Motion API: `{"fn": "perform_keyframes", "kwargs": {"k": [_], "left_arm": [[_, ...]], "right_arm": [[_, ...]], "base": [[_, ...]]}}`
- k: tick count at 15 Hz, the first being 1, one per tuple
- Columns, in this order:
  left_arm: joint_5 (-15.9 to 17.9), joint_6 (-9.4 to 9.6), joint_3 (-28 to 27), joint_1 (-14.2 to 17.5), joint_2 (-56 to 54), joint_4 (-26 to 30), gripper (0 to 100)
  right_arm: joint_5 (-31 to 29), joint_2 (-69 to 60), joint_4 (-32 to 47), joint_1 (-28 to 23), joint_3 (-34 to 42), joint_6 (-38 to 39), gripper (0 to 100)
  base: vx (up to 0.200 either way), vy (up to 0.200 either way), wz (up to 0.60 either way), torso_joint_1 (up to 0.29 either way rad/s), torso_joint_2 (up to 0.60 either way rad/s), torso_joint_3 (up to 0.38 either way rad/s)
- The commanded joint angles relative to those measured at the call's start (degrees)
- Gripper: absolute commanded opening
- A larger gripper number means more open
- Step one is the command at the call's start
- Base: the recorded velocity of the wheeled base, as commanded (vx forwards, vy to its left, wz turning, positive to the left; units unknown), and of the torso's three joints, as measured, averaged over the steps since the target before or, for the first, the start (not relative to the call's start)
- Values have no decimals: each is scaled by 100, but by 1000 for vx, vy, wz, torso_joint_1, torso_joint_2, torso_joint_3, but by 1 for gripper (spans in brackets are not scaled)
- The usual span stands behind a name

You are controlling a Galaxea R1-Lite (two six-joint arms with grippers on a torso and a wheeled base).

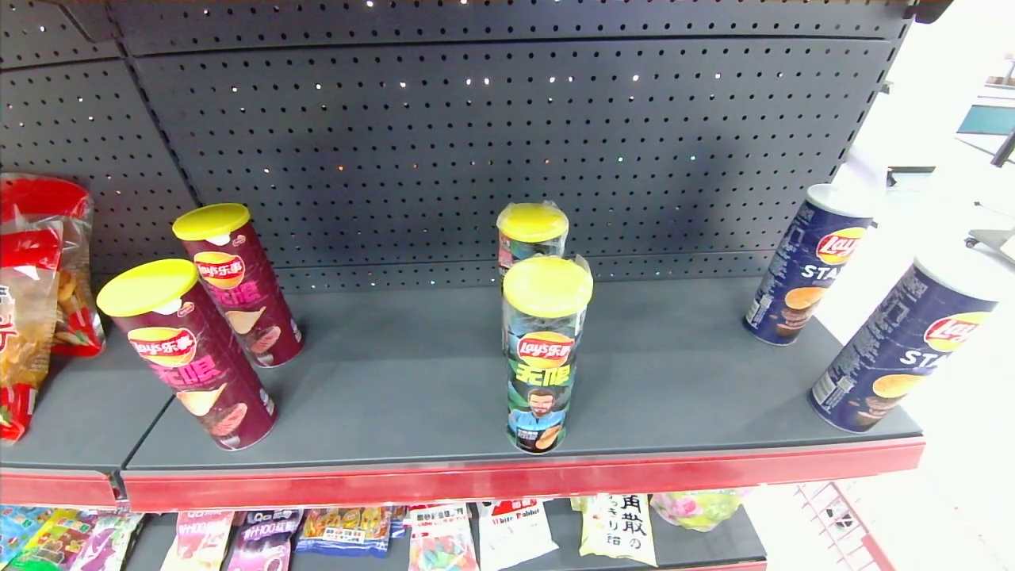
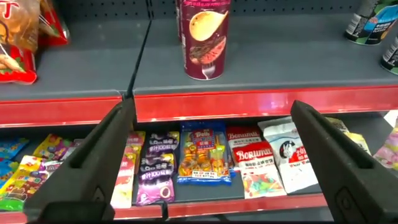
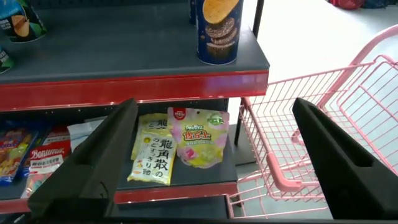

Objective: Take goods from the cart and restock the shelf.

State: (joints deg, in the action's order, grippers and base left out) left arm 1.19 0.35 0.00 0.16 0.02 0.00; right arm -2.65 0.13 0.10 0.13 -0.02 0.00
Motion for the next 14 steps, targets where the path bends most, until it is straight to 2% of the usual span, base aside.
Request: {"fn": "perform_keyframes", "kwargs": {"k": [1,4,14], "left_arm": [[4,0,0,2,-2,0,100],[4,0,0,2,-2,0,100],[4,0,0,2,-2,0,100]], "right_arm": [[1,-13,-1,4,-6,0,100],[1,-13,-1,4,-6,0,100],[1,-13,-1,4,-6,0,100]], "base": [[0,0,0,0,0,0],[0,0,600,4,4,4],[0,0,0,0,0,0]]}}
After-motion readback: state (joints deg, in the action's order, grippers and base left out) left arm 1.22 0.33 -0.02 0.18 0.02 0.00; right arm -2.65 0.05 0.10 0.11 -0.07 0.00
